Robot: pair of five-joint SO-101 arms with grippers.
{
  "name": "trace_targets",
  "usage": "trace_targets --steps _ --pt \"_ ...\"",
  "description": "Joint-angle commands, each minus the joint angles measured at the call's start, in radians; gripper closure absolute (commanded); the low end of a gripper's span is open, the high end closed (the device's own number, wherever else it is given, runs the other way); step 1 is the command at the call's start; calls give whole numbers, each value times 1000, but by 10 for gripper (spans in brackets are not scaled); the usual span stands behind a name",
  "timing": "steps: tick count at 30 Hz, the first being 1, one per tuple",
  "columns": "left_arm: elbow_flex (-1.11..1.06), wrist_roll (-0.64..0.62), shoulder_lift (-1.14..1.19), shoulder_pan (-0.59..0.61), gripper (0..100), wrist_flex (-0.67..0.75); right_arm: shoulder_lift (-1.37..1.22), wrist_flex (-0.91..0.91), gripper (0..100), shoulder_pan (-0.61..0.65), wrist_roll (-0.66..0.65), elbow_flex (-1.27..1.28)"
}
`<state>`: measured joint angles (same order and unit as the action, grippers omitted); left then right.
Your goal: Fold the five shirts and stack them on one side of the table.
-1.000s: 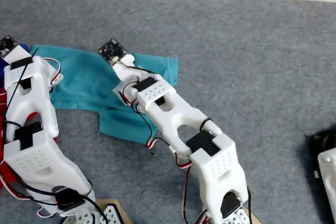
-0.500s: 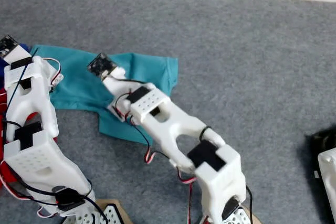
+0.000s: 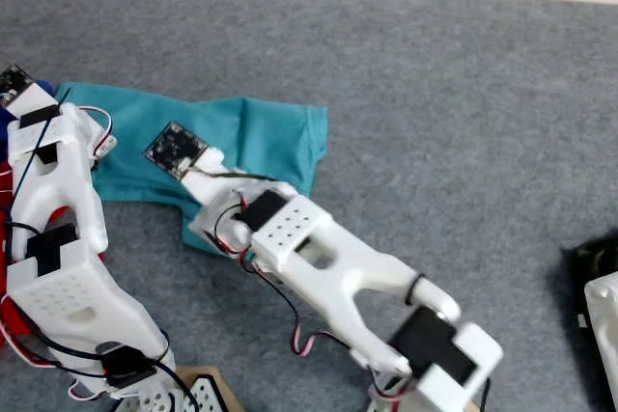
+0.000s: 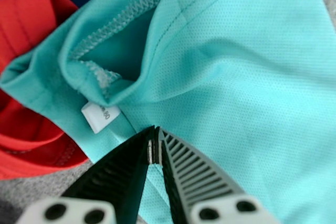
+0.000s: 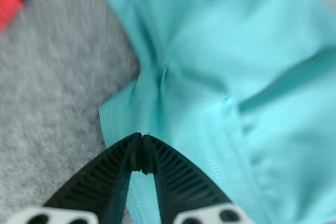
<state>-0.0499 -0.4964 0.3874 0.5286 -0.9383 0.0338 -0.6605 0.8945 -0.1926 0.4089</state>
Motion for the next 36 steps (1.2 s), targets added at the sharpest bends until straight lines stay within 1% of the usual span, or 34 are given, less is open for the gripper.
trace_targets --steps 1,6,8,15,21,29,36 --pt "33 3 -10 -22 993 -9 74 62 991 -61 8 -13" --pt "33 3 -10 -28 993 -11 -54 251 991 -125 -68 -16" --pt "33 3 -10 -28 993 -11 -127 291 991 -136 -83 -47" --pt "35 3 -10 -33 993 -11 -363 295 991 -193 -89 -274" --pt "35 3 -10 -33 993 -11 -443 292 991 -206 -89 -387" --pt "38 3 -10 -33 993 -11 -466 104 991 -151 -84 -390" --pt "38 3 -10 -33 993 -11 -463 10 991 -104 -83 -397"
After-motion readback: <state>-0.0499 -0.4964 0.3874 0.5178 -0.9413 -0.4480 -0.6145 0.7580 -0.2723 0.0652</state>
